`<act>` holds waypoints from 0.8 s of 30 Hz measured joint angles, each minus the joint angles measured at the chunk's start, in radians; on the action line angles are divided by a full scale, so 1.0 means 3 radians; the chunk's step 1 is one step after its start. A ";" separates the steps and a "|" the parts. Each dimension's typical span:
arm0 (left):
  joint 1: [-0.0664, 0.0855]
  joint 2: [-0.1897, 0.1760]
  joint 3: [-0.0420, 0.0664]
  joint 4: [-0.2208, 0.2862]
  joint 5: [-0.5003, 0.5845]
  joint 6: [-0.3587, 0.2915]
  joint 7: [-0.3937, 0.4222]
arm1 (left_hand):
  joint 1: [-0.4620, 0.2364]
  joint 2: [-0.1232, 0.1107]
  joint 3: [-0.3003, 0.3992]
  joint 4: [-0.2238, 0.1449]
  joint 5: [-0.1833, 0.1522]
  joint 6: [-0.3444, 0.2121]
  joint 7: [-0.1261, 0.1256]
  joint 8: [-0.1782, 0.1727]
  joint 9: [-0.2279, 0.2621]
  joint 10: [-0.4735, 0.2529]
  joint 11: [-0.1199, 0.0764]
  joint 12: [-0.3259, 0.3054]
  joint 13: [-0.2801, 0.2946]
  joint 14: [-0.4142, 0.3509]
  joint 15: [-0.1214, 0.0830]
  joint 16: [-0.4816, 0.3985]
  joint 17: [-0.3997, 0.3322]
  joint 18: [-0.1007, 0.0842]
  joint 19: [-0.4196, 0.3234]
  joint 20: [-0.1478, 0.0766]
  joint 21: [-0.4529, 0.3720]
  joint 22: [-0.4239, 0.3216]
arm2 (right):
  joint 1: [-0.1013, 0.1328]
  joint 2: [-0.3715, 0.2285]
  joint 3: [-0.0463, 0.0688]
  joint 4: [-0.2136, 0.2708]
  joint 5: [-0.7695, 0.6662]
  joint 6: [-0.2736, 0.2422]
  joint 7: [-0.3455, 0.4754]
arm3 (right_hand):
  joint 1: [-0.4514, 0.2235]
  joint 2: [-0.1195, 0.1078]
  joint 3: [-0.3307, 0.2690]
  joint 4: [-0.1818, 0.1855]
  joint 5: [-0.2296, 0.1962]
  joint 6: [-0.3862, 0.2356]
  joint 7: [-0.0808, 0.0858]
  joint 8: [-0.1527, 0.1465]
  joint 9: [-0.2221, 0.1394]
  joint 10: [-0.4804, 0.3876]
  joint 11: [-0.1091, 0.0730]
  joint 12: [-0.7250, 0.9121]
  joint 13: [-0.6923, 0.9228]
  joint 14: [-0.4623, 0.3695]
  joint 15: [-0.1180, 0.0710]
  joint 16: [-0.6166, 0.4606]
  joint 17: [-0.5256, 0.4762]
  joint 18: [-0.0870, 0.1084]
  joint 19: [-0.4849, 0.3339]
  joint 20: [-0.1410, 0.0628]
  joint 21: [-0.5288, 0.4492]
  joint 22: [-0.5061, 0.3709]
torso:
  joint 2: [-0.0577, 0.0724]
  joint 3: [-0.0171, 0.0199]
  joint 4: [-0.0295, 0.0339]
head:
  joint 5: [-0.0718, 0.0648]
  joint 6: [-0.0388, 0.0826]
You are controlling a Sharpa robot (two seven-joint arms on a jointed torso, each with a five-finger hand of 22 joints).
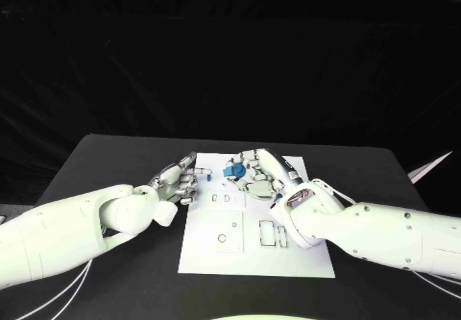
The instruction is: Assemble the parts on the task board
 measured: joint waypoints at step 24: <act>0.0104 -0.0257 0.0113 0.0105 -0.0194 -0.0048 0.0222 | 0.0202 -0.0024 -0.0001 -0.0001 0.0000 0.0000 0.0001 -0.0001 0.0000 -0.0069 0.0022 0.0000 -0.0021 0.0000 0.0001 0.0000 0.0000 0.0001 -0.0035 0.0034 -0.0026 -0.0056 | 0.0008 0.0231 -0.0005 -0.0164 -0.1136 0.0945 -0.1472 | 0.0000 0.0000 0.0000 0.0000 0.0000 0.0000 0.0000 0.0000 0.0000 0.0000 0.0000 0.0000 0.0000 0.0000 0.0000 0.0000 0.0000 0.0000 0.0000 0.0000 0.0000 0.0000 | -0.0002 -0.0013 0.0005 | -0.0016 -0.0062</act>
